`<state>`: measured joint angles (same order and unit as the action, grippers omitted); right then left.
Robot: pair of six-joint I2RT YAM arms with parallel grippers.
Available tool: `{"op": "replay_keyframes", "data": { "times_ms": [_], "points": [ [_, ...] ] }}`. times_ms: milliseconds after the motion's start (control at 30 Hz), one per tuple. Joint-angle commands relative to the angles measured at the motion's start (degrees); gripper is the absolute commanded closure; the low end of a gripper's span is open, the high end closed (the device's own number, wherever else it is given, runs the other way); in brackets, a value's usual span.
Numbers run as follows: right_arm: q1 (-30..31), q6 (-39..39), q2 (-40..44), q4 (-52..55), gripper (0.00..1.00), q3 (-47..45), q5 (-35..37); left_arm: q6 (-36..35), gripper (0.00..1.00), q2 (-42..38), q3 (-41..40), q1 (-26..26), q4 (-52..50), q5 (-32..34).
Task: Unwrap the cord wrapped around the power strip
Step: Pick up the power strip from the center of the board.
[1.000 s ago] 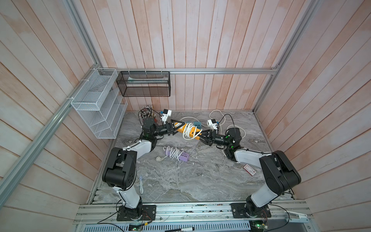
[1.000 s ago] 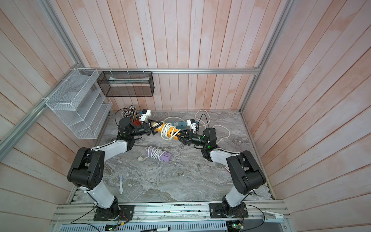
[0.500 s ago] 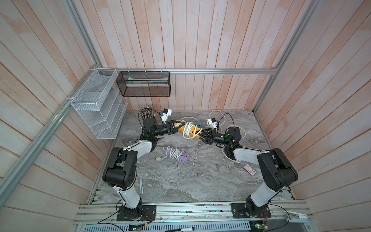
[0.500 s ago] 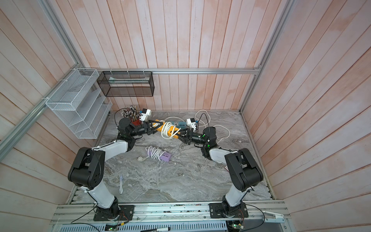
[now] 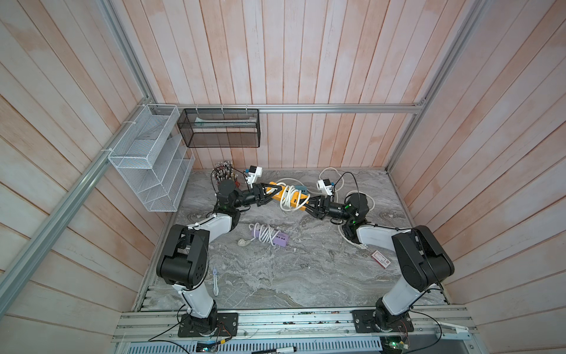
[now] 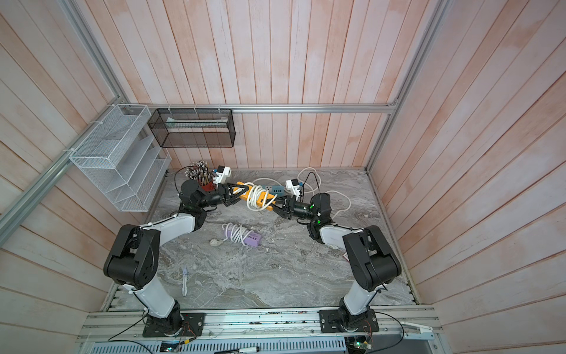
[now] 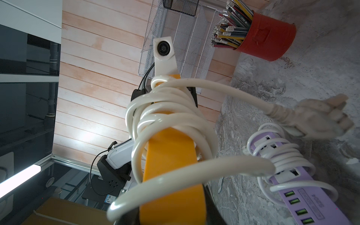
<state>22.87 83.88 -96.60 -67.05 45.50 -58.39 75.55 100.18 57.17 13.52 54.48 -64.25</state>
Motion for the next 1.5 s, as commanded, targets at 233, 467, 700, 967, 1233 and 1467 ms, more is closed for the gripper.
{"op": "replay_keyframes", "data": {
  "times_ms": [233,467,700,967,1233,1467],
  "points": [
    [0.2,-5.5,1.8,9.2,0.48,3.1,1.2,2.8,1.0,2.9,-0.4,1.0,11.3,-1.7],
    [-1.2,-21.5,5.3,38.6,0.45,7.2,4.5,0.9,1.0,2.4,-1.4,0.7,10.1,-1.4],
    [-3.1,-38.5,4.1,66.9,0.43,15.6,9.2,2.5,1.0,2.3,-1.7,0.8,12.4,-1.3],
    [-5.7,-57.2,0.5,96.2,0.41,29.2,26.1,1.8,1.0,1.7,-5.2,2.4,13.9,0.8],
    [-6.1,-61.1,1.6,103.8,0.4,38.6,33.4,9.3,1.0,4.7,-4.0,2.4,22.2,2.3],
    [-11.3,-59.8,6.7,97.6,0.4,34.4,28.2,17.2,1.0,6.4,-1.6,1.8,27.7,5.2]
  ]
}}
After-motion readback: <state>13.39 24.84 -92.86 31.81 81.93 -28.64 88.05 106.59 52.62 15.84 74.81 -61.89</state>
